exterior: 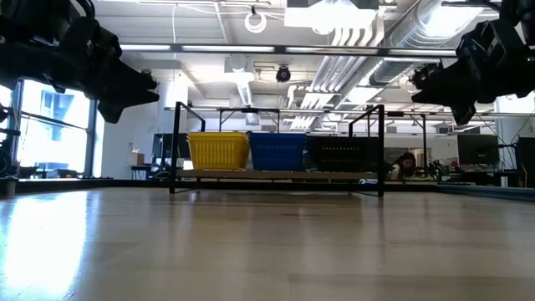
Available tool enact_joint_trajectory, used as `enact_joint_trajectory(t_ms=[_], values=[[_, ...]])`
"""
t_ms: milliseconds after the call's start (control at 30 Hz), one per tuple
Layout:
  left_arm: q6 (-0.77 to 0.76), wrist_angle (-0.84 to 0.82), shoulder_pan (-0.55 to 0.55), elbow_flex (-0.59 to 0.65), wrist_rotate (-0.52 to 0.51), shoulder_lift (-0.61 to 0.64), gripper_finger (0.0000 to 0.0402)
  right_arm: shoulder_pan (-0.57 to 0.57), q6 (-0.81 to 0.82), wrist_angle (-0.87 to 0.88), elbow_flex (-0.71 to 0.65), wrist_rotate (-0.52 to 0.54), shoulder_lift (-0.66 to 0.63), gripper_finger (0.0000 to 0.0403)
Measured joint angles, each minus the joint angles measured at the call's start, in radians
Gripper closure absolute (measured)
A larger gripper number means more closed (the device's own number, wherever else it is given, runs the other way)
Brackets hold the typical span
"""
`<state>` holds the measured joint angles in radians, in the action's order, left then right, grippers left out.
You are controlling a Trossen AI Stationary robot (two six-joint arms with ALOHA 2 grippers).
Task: Stack baskets on shelf by color
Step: Return to Home Position
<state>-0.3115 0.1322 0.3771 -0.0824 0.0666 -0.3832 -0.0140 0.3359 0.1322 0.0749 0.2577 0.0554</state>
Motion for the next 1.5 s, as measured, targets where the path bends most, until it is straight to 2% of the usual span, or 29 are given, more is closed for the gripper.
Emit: enact_joint_trajectory(t_ms=[233, 600, 1500], values=[[0.0, 0.0, 0.0, 0.0, 0.0, 0.0, 0.0259, 0.0, 0.006, -0.022, -0.013, -0.023, -0.004, 0.0256], [0.0, 0.0, 0.0, 0.0, 0.0, 0.0, 0.0259, 0.0, 0.186, -0.02, -0.013, -0.026, 0.002, 0.0256], [0.0, 0.0, 0.0, 0.0, 0.0, 0.0, 0.0259, 0.0, 0.182, -0.018, -0.013, -0.026, 0.002, 0.0256]])
